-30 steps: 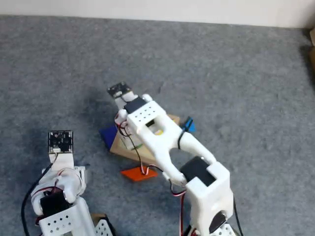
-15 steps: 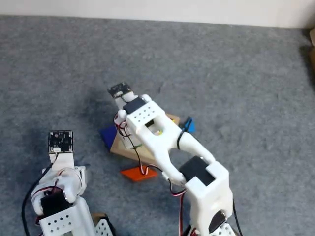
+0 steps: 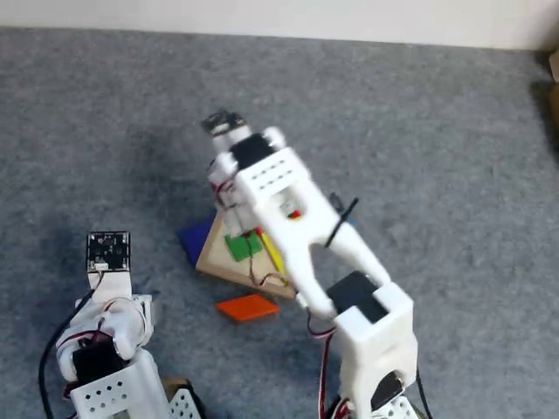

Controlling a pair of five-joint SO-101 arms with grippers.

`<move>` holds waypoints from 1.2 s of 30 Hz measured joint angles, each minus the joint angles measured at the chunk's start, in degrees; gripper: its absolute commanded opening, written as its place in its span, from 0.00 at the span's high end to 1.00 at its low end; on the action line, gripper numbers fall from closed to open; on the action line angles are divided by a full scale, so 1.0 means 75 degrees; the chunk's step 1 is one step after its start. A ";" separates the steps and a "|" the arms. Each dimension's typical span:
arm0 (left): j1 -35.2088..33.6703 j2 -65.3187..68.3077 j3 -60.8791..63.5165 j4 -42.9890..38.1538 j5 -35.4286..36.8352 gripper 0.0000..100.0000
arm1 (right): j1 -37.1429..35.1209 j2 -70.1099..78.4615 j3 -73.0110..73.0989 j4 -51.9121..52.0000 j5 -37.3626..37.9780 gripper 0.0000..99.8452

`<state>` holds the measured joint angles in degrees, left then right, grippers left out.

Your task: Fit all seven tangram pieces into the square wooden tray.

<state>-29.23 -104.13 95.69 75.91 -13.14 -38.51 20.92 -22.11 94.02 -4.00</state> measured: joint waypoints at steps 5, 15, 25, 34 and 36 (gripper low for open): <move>0.0000 0.0000 0.0000 0.0000 0.0000 0.73 | 0.1032 0.0000 -0.0821 0.0680 0.0000 0.78; 0.0000 0.0000 0.0000 0.0000 0.0000 0.73 | 0.2520 -0.0035 -0.0270 0.0738 -0.0270 0.78; 0.0000 0.0000 0.0000 0.0000 0.0000 0.73 | 0.2673 -0.1172 0.2321 -0.0832 -0.0680 0.78; 0.0000 0.0000 0.0000 0.0000 0.0000 0.73 | 0.2673 -0.1172 0.4337 -0.3599 -0.1688 0.78; 0.0000 0.0000 0.0000 0.0000 0.0000 0.73 | 0.2673 -0.1172 0.4525 -0.3892 -0.1805 0.78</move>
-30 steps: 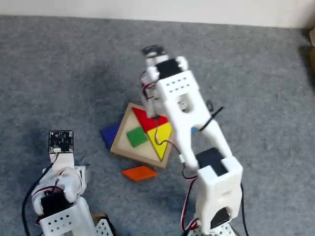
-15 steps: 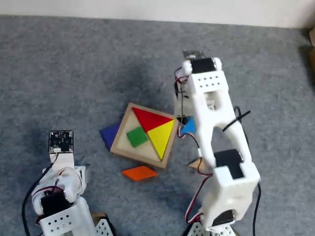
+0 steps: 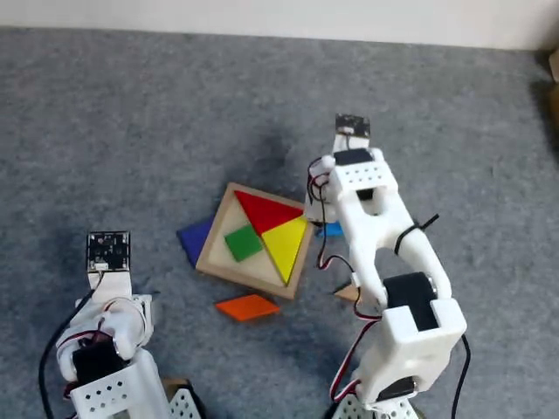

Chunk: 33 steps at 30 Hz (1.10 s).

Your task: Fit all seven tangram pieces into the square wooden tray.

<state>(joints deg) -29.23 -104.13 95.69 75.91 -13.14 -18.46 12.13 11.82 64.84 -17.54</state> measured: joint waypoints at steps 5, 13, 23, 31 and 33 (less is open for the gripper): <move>0.0000 0.0000 0.0000 0.0000 0.0000 0.73 | 0.0000 0.0000 0.0481 -0.0586 -0.0105 0.78; 0.0000 0.0000 0.0000 0.0000 0.0000 0.73 | 0.0117 0.0539 0.0469 -0.0727 -0.0105 0.79; 0.0000 0.0000 0.0000 0.0000 0.0000 0.73 | 0.0246 0.0527 0.0469 -0.0727 -0.0129 0.84; 0.0000 0.0000 0.0000 0.0000 0.0000 0.73 | 0.0387 0.0527 0.0481 -0.0727 0.0574 0.87; 0.0000 0.0000 0.0000 0.0000 0.0000 0.73 | 0.0445 0.0527 0.0481 -0.0715 0.0832 0.90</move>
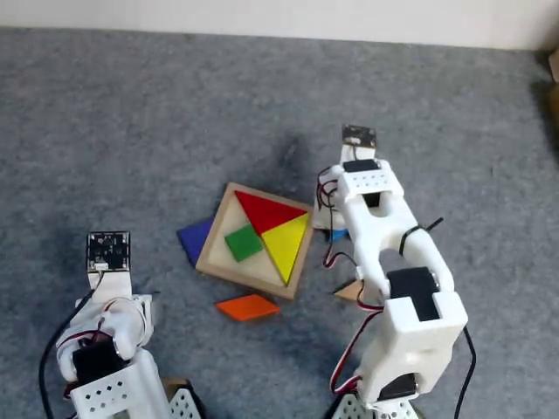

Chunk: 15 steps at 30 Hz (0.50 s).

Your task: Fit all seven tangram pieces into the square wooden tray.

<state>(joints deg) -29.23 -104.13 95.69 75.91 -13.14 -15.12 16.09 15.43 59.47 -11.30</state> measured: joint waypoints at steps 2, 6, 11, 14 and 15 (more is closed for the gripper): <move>0.0000 0.0000 0.0000 0.0000 0.0000 0.73 | 0.0035 0.0000 0.0000 0.0000 0.0281 0.91; 0.0000 0.0000 0.0000 0.0000 0.0000 0.73 | 0.0105 0.0000 0.0000 0.0000 0.0539 0.91; 0.0000 0.0000 0.0000 0.0000 0.0000 0.73 | 0.0211 0.0000 -0.0023 0.0047 0.0551 0.86; 0.0000 0.0000 0.0000 0.0000 0.0000 0.73 | 0.0363 0.0047 -0.0504 0.0586 0.0574 0.78; 0.0000 0.0000 0.0000 0.0000 0.0000 0.73 | 0.0399 0.0070 -0.0785 0.0856 0.0645 0.77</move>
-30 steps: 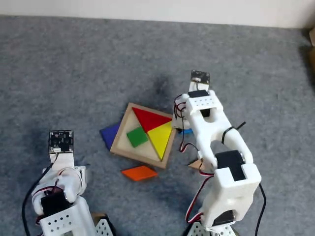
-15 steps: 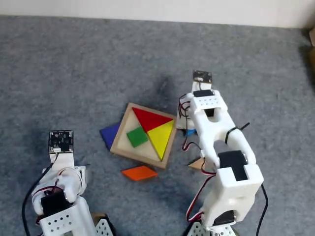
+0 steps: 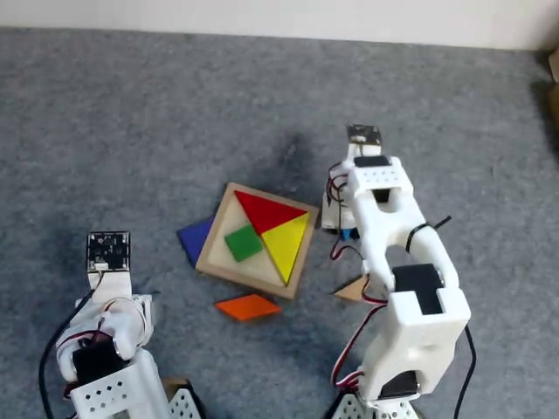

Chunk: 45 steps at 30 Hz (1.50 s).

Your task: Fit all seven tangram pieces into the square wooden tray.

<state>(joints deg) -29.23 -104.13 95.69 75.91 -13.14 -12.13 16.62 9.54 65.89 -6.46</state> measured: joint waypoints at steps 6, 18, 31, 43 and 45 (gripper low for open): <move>0.0000 0.0000 0.0000 0.0000 0.0000 0.73 | 0.0082 0.0867 -0.1723 0.1301 0.0856 0.77; 0.0000 0.0000 0.0000 0.0000 0.0000 0.73 | -0.0363 0.2766 -0.3974 0.2673 0.0973 0.77; 0.0000 0.0000 0.0000 0.0000 0.0000 0.73 | -0.0328 0.3095 -0.4302 0.3048 0.0973 0.95; 0.0000 0.0000 0.0000 0.0000 0.0000 0.73 | 0.0012 0.2028 -0.4384 0.3376 0.2333 1.00; 0.0000 0.0000 0.0000 0.0000 0.0000 0.73 | 0.0000 0.1829 -0.4384 0.3657 0.2743 1.00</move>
<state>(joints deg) -29.23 -104.13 95.69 75.91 -13.14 -12.13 30.33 -23.34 93.32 14.11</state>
